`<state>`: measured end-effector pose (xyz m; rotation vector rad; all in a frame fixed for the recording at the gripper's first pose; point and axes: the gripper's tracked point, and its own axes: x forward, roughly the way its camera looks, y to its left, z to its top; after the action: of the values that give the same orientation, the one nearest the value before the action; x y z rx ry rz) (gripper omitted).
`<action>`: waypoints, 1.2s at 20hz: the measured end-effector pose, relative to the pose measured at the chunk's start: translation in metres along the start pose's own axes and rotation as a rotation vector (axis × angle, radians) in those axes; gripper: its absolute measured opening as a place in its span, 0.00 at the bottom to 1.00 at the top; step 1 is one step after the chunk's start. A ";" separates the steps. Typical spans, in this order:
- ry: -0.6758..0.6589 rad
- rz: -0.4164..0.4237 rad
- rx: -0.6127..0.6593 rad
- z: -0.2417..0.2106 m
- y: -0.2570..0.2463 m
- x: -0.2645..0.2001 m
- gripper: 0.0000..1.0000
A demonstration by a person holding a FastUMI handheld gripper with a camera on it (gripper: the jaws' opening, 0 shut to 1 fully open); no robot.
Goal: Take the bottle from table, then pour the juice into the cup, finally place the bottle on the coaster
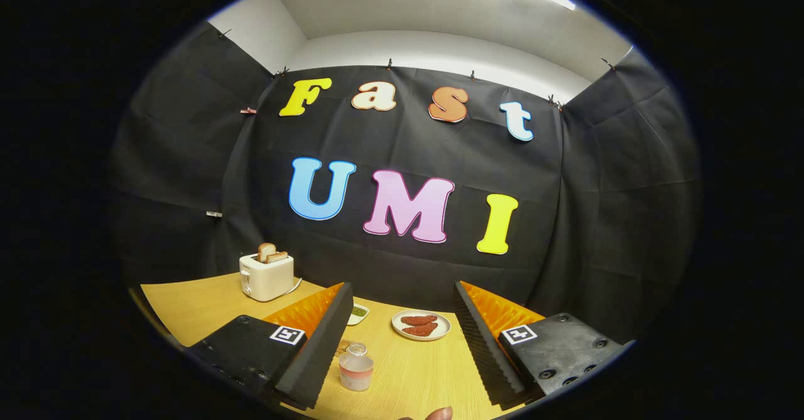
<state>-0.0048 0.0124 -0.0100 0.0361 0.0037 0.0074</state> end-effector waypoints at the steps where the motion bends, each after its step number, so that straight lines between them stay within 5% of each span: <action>1: -0.003 0.003 0.000 -0.001 0.001 0.000 0.97; 5: -0.007 0.023 0.012 -0.017 0.009 0.003 0.97; 17: 0.102 0.075 0.082 -0.189 0.057 0.023 0.97; 24: 0.115 0.067 0.104 -0.237 0.071 0.053 0.97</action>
<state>0.0464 0.0925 -0.2442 0.1393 0.1178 0.0767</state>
